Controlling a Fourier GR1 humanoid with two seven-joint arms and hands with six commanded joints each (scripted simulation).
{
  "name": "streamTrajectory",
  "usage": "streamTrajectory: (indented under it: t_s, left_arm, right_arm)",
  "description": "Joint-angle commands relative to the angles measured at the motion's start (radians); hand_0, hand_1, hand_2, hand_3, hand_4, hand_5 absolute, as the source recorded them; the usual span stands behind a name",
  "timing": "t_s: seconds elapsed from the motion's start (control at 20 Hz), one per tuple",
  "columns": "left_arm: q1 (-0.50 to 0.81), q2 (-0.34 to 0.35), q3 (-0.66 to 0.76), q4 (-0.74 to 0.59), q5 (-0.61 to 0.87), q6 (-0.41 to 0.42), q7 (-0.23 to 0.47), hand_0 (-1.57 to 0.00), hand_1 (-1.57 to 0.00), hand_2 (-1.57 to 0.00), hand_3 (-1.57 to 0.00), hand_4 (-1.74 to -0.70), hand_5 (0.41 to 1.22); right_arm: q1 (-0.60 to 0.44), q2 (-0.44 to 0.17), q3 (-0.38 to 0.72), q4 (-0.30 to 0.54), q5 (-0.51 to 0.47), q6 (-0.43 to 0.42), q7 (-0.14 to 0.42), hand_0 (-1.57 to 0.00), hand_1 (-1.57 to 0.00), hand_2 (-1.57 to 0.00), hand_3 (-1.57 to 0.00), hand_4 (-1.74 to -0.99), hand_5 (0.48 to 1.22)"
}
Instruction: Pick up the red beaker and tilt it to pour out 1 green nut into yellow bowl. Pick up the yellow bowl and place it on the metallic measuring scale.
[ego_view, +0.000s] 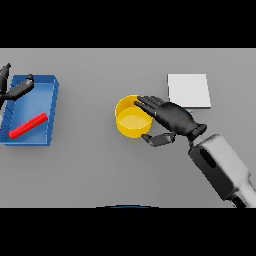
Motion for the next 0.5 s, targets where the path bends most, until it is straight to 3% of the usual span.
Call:
streamTrajectory:
  t_s: [0.0,0.2,0.45]
  left_arm:
    - [0.001,0.008,0.005,-0.005,0.003,0.0,-0.002,0.0,0.0,0.0,0.0,-0.8,0.721]
    - [0.003,0.013,0.003,-0.004,0.0,-0.005,-0.013,0.0,0.0,0.0,0.0,-0.8,0.716]
    - [-0.01,0.003,0.005,0.015,0.003,-0.013,-0.019,0.0,0.0,0.0,0.0,-0.8,0.729]
  right_arm:
    - [-0.022,-0.006,0.007,0.009,-0.002,0.024,-0.009,0.0,0.0,0.0,0.0,-1.274,0.662]
    - [-0.117,0.009,0.059,0.126,0.031,0.063,-0.046,0.0,0.0,0.0,0.0,-1.261,0.685]
    - [-0.176,0.034,0.096,0.215,0.039,0.106,-0.08,0.0,0.0,0.0,0.0,-1.243,0.682]
